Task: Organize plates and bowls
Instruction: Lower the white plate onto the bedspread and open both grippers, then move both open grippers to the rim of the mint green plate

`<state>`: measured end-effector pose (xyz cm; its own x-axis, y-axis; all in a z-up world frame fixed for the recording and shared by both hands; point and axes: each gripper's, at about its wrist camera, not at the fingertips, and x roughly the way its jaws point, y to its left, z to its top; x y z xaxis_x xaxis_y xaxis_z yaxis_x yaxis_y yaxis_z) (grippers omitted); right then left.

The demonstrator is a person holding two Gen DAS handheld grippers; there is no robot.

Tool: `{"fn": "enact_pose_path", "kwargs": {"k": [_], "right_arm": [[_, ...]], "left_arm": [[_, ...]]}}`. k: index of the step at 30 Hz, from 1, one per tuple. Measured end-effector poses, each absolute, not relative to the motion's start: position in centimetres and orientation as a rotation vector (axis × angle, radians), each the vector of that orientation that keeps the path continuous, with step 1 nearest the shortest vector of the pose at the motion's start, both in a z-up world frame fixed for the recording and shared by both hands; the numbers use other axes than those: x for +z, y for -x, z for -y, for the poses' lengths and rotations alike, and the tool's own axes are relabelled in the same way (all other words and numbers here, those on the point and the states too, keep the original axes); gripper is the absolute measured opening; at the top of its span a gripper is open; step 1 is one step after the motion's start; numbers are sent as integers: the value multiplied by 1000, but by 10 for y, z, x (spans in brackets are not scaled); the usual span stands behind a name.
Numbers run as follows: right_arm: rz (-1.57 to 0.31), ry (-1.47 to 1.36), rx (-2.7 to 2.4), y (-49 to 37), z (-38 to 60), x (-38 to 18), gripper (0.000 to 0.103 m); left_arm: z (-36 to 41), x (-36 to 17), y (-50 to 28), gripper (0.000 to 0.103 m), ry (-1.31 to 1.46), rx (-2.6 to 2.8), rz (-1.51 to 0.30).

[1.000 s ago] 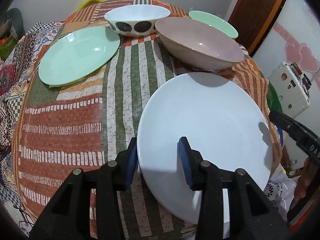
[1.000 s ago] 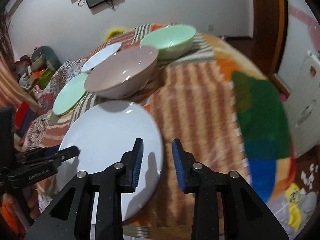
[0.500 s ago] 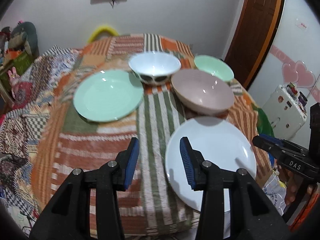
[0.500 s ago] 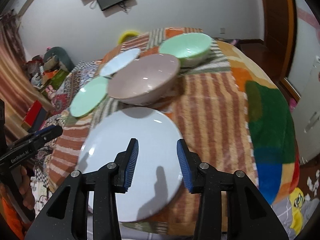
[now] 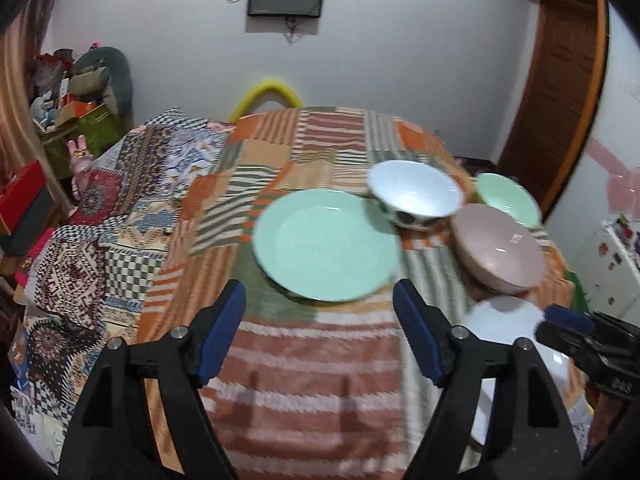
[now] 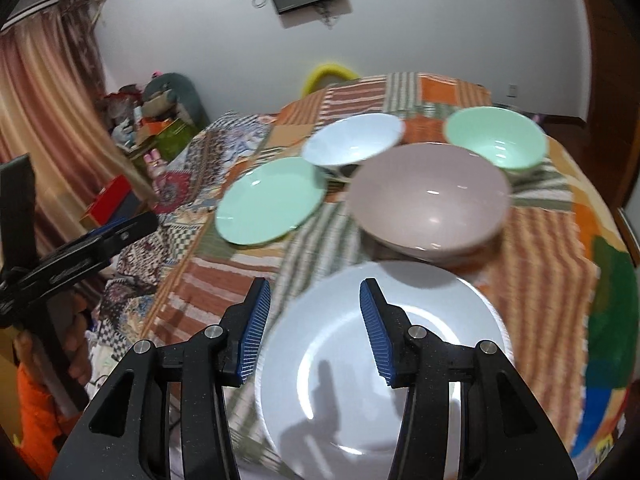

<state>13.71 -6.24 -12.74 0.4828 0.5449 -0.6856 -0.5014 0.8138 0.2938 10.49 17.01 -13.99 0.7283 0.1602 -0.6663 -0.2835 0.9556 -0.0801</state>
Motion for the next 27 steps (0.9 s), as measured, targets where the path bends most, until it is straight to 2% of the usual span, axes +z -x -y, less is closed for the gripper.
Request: {"fn": "enact_pose_path", "kwargs": {"k": [20,27], "right_arm": [[-997,-59,616,-225,-46,-165,43],[-1022,-39,554,-247,-63,-178,43]], "left_arm": [[-274,-215,-217,76,303,219,-878],[-287,-236,-246,54,311,183,-902]]}}
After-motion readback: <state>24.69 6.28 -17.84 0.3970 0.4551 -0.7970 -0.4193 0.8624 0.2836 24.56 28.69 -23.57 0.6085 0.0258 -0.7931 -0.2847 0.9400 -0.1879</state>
